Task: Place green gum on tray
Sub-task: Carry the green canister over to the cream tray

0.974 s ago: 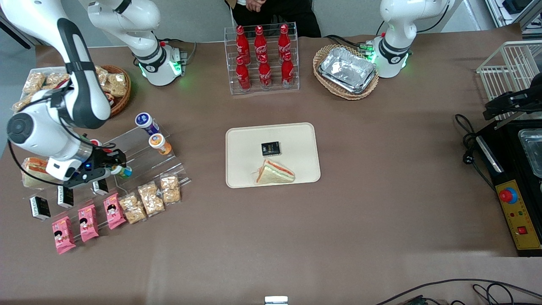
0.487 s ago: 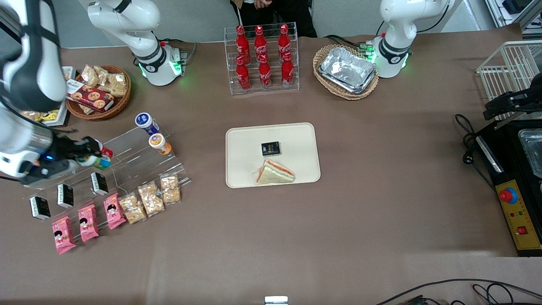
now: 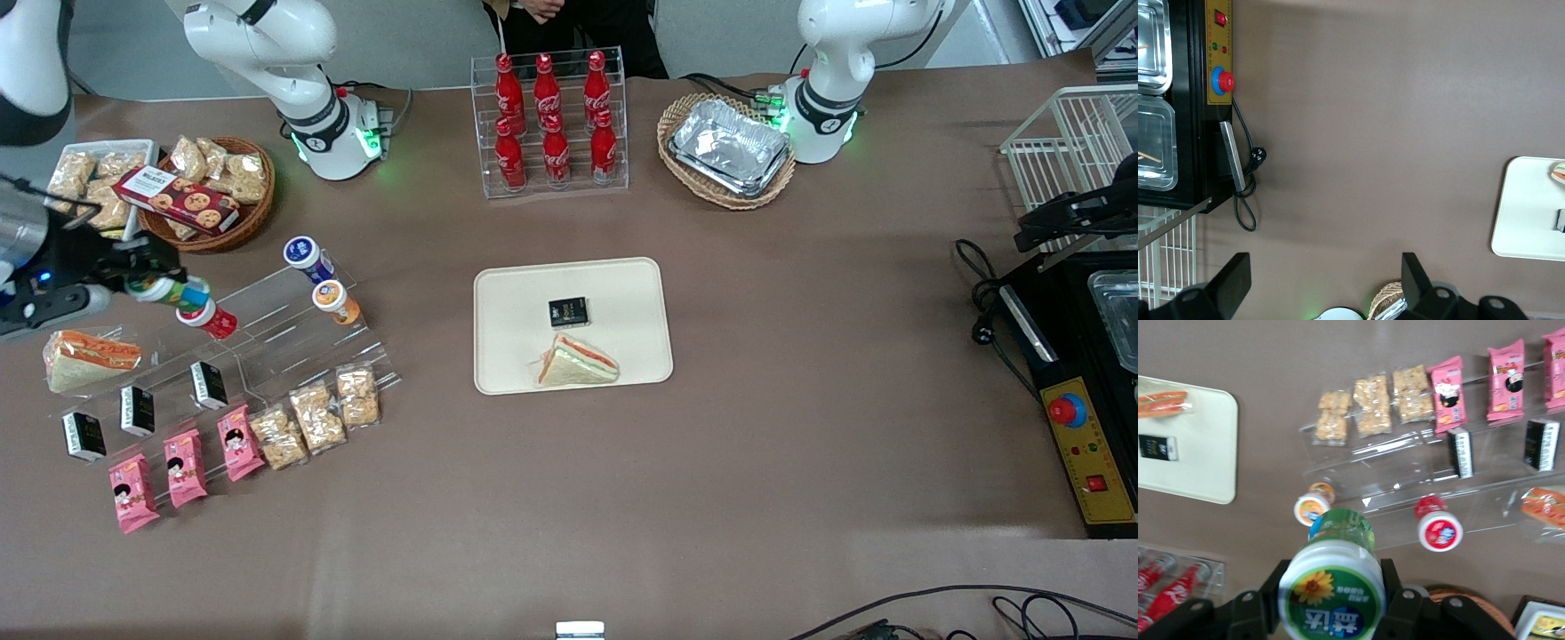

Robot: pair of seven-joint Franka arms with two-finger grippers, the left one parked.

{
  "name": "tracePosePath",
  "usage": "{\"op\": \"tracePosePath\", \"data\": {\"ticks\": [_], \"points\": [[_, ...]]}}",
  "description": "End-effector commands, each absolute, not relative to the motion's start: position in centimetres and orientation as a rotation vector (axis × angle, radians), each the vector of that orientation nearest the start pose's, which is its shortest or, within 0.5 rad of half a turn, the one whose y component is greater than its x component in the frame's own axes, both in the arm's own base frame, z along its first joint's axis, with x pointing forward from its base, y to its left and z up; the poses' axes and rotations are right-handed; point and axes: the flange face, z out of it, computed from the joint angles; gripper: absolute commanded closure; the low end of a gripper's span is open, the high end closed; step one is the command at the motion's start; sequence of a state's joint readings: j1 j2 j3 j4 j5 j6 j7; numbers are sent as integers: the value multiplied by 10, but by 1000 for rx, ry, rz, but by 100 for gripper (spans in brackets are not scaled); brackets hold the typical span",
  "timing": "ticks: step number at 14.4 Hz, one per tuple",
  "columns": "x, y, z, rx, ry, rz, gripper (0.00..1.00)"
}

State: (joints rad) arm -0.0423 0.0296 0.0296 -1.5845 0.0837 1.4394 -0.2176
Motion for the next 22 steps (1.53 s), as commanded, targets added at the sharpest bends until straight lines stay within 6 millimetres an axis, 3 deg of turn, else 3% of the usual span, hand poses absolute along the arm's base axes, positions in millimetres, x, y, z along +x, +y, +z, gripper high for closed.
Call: {"op": "tracePosePath", "data": {"ticks": [1, 4, 6, 9, 14, 17, 20, 22], "points": [[532, 82, 608, -3036, -160, 271, 56], [523, 150, 594, -2985, -29, 305, 56], [517, 189, 565, -2994, -2, 280, 56], [500, 249, 509, -3003, 56, 222, 56], [474, 329, 397, -3002, 118, 168, 56], [455, 364, 346, -3012, 102, 187, 56], [434, 373, 297, -3002, 118, 120, 56], [429, 370, 270, -3001, 129, 93, 56]]}}
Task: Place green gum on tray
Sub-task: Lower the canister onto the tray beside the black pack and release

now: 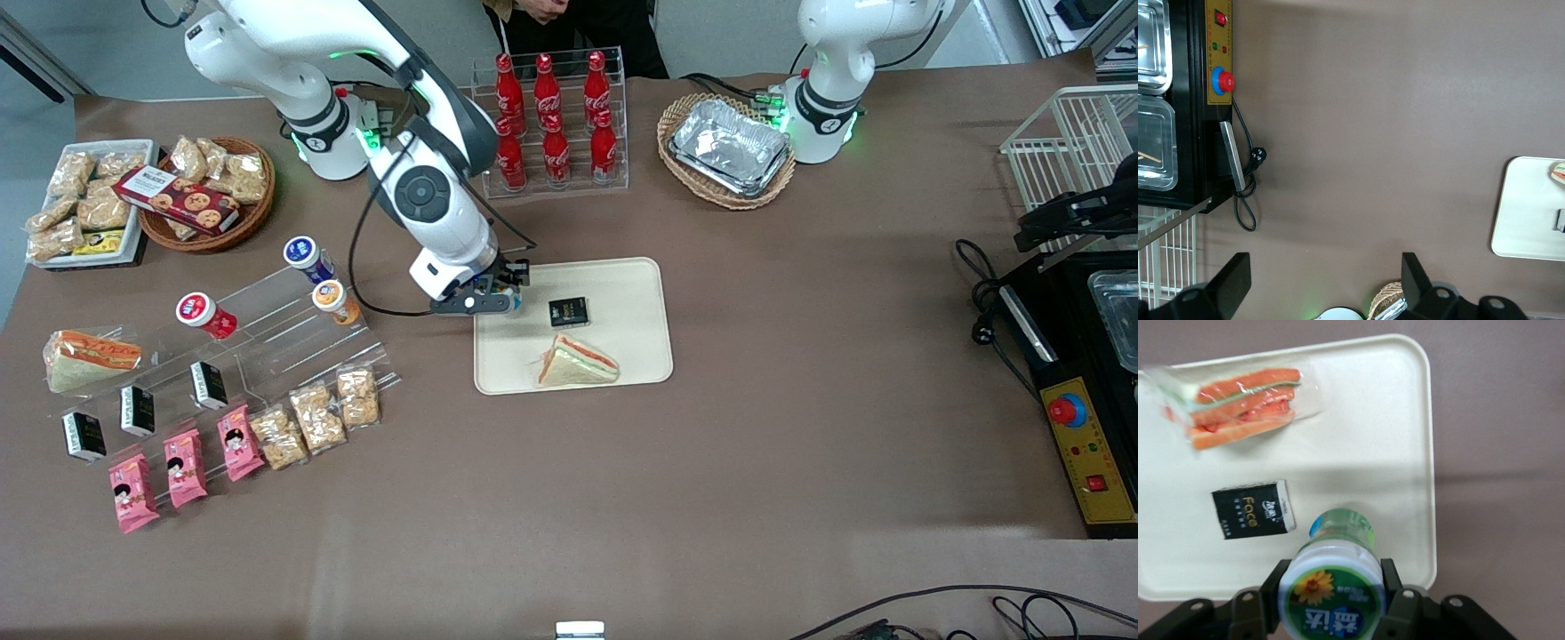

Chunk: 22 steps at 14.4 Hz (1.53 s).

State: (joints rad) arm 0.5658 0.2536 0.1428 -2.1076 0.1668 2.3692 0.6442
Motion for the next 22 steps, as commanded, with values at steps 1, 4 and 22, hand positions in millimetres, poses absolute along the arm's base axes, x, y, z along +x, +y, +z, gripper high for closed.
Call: {"op": "tracePosePath", "data": {"ticks": [1, 4, 22], "points": [[425, 369, 254, -3004, 130, 93, 56], [418, 369, 224, -3019, 129, 120, 56], [490, 253, 310, -3021, 51, 124, 1]]}}
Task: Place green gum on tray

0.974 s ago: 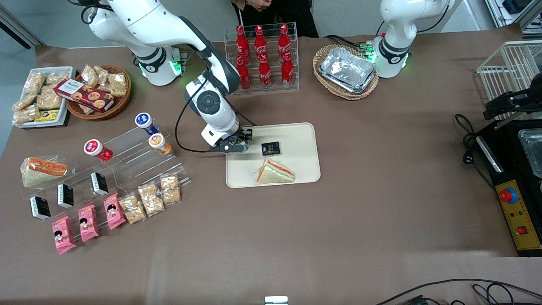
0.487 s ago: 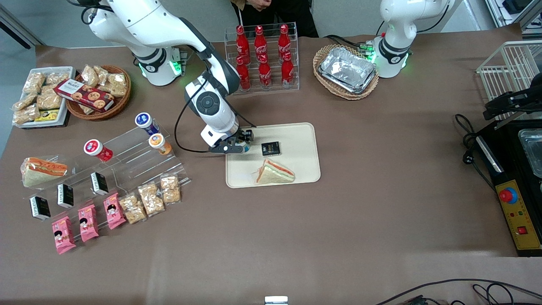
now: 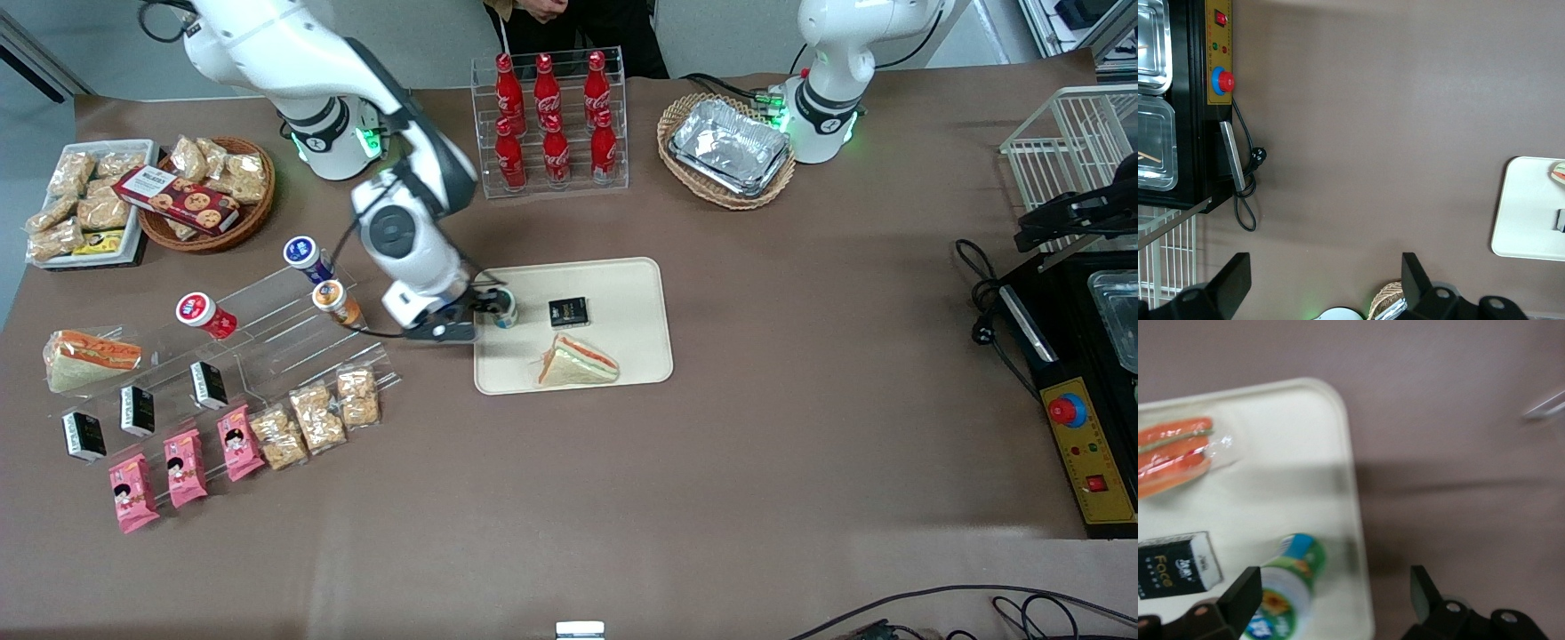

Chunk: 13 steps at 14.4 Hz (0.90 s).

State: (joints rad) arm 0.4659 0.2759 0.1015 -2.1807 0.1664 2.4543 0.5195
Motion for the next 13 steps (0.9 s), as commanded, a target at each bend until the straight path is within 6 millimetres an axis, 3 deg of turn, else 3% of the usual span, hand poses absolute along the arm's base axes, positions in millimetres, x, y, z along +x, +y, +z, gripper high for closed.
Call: {"op": "tracePosePath", "data": {"ticks": [1, 4, 9, 13], "points": [[502, 225, 324, -3019, 25, 138, 1], [529, 152, 371, -2995, -56, 212, 1], [556, 53, 448, -2954, -90, 250, 1], [570, 5, 531, -2990, -37, 202, 1]]}}
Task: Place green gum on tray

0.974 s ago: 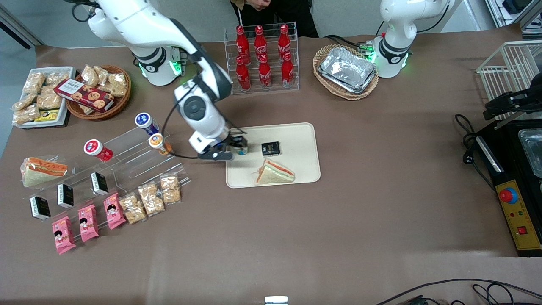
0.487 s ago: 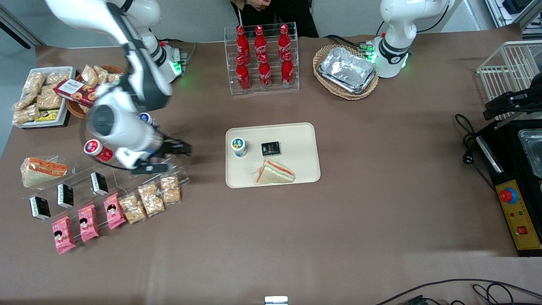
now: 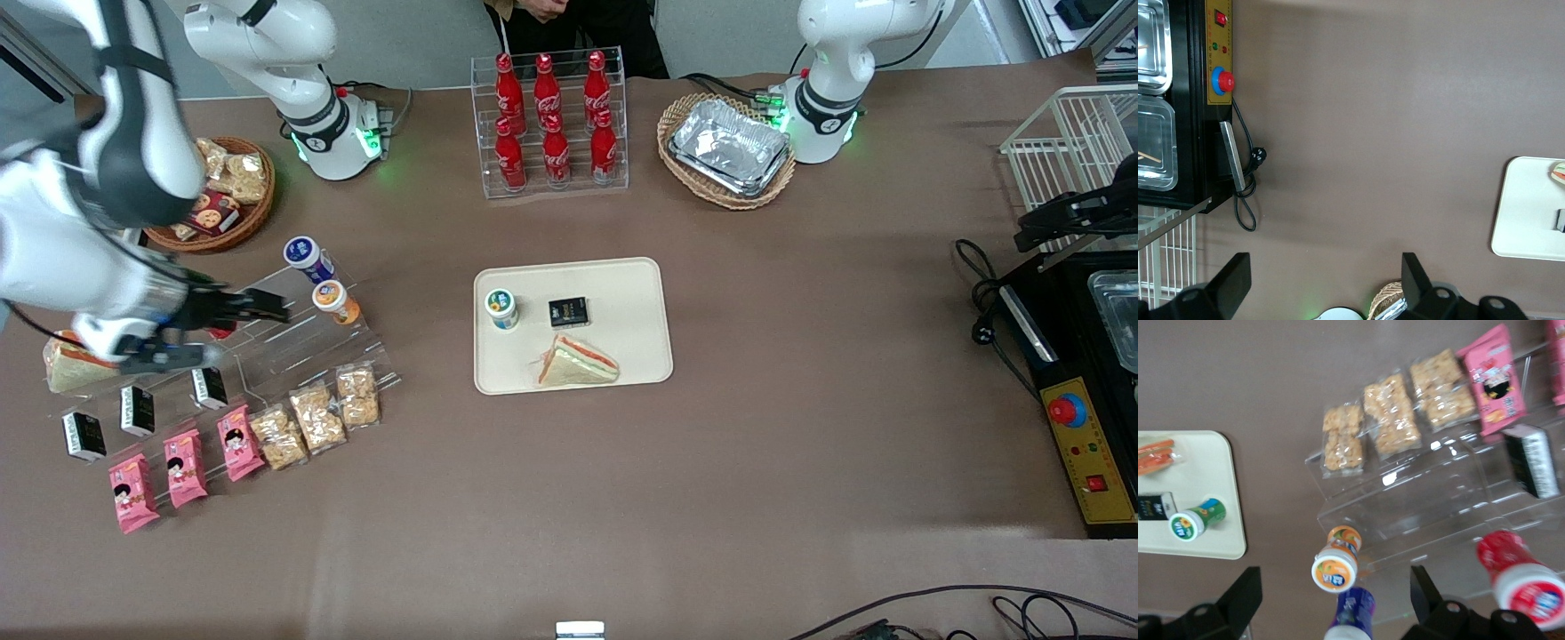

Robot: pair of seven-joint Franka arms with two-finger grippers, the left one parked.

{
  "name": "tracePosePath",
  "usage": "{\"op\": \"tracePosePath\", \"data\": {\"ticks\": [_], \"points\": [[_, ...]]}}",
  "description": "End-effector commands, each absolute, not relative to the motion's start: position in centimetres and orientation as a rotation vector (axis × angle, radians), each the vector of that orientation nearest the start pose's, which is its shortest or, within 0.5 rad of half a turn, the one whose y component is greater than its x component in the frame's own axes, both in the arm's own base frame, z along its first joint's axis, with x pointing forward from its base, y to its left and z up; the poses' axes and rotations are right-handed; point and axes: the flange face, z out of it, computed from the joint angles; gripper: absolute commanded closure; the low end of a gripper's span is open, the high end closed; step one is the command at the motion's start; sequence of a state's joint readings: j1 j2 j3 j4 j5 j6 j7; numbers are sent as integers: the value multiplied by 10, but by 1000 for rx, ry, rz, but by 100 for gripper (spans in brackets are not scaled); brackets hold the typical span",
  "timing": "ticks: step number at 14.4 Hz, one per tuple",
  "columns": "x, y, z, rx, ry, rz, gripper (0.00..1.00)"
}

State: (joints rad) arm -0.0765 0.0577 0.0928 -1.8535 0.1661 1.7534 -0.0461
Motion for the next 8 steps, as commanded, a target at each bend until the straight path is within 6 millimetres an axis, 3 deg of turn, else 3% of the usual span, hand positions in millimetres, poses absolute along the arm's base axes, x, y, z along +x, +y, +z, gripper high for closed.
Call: {"op": "tracePosePath", "data": {"ticks": [1, 4, 8], "points": [[572, 2, 549, -3024, -44, 178, 1], [573, -5, 593, -3077, -50, 129, 1], [572, -12, 613, -3082, -29, 98, 1]]}}
